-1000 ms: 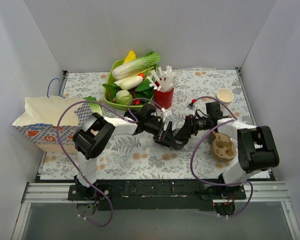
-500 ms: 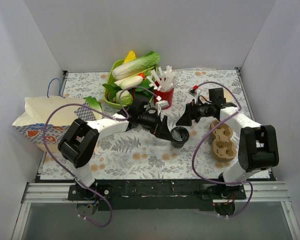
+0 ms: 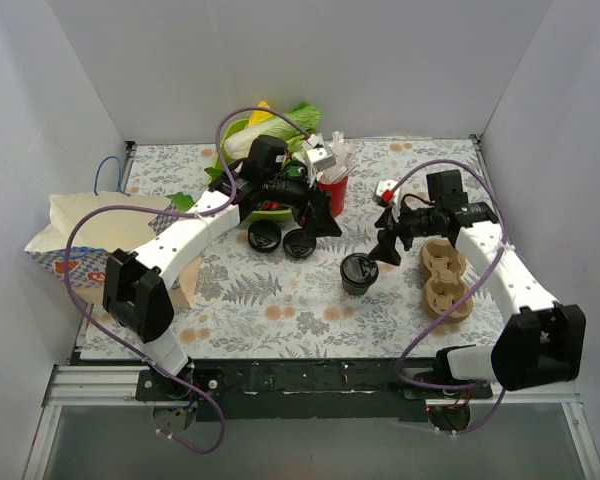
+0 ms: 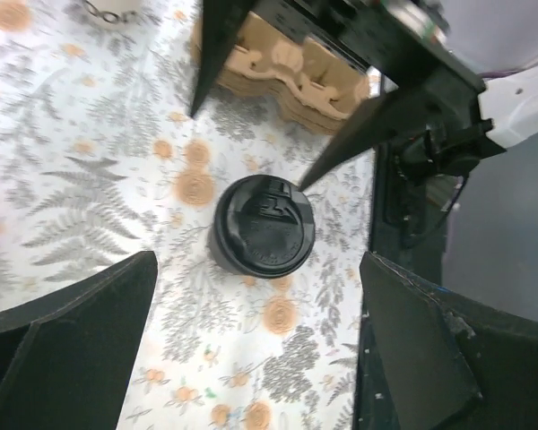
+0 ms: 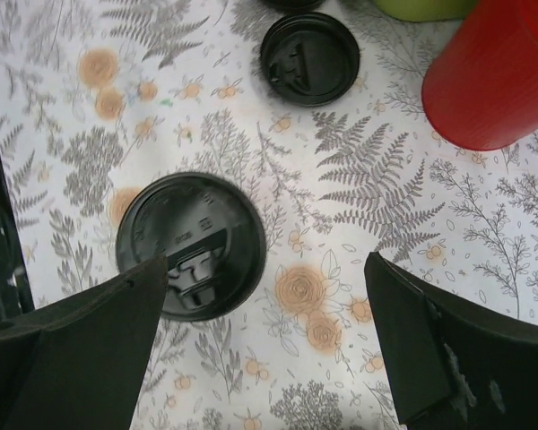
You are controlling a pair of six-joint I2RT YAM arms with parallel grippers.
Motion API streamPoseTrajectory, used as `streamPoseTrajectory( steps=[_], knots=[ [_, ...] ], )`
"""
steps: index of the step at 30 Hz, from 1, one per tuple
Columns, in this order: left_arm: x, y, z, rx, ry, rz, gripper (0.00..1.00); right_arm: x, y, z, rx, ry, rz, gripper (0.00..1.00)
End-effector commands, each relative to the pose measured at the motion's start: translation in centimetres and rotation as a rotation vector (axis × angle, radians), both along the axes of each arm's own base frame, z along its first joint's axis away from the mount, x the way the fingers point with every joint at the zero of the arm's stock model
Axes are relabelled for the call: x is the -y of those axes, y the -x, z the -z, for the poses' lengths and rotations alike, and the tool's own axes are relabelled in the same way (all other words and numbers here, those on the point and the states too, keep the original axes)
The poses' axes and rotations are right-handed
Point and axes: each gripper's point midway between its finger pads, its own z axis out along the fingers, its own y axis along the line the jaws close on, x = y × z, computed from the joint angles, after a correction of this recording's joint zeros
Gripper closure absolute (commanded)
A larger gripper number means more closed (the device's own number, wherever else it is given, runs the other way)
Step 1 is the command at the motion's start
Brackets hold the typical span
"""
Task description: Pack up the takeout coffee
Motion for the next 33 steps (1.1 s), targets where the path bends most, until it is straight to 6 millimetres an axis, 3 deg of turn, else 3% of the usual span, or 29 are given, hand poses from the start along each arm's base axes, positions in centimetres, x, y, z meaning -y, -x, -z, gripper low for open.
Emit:
streamPoseTrajectory(
  steps=[1, 5, 12, 19, 28, 29, 31, 33],
  knots=[
    [-3.3, -0.6, -2.6, 0.182, -0.092, -0.052, 0.02, 0.6, 3.5, 1.5, 0.196, 0.131, -0.193, 0.02],
    [-4.6, -1.6, -2.1, 0.175, -0.137, -0.114, 0.02, 0.1, 4.7, 2.8, 0.286, 0.194, -0.282, 0.02],
    [-5.6, -1.3, -3.5, 0.219, -0.122, -0.139, 0.02, -1.4, 6.1, 4.4, 0.293, 0.263, -0.387, 0.02],
    [-6.4, -0.6, -5.0, 0.253, -0.099, -0.171, 0.02, -1.9, 4.5, 5.2, 0.352, 0.372, -0.379, 0.02],
    [-8.2, -2.0, -6.1, 0.289, -0.106, -0.233, 0.02, -1.5, 4.3, 7.7, 0.416, 0.442, -0.365, 0.02],
    [-8.2, -2.1, -6.0, 0.287, -0.107, -0.234, 0.02, -1.7, 3.1, 7.3, 0.477, 0.450, -0.332, 0.02],
    [-8.1, -2.4, -5.8, 0.282, -0.108, -0.236, 0.02, -1.7, 3.3, 7.7, 0.519, 0.453, -0.312, 0.02],
    [-7.9, -2.5, -5.7, 0.267, -0.105, -0.237, 0.02, -2.3, 2.7, 6.7, 0.602, 0.446, -0.277, 0.04]
  ],
)
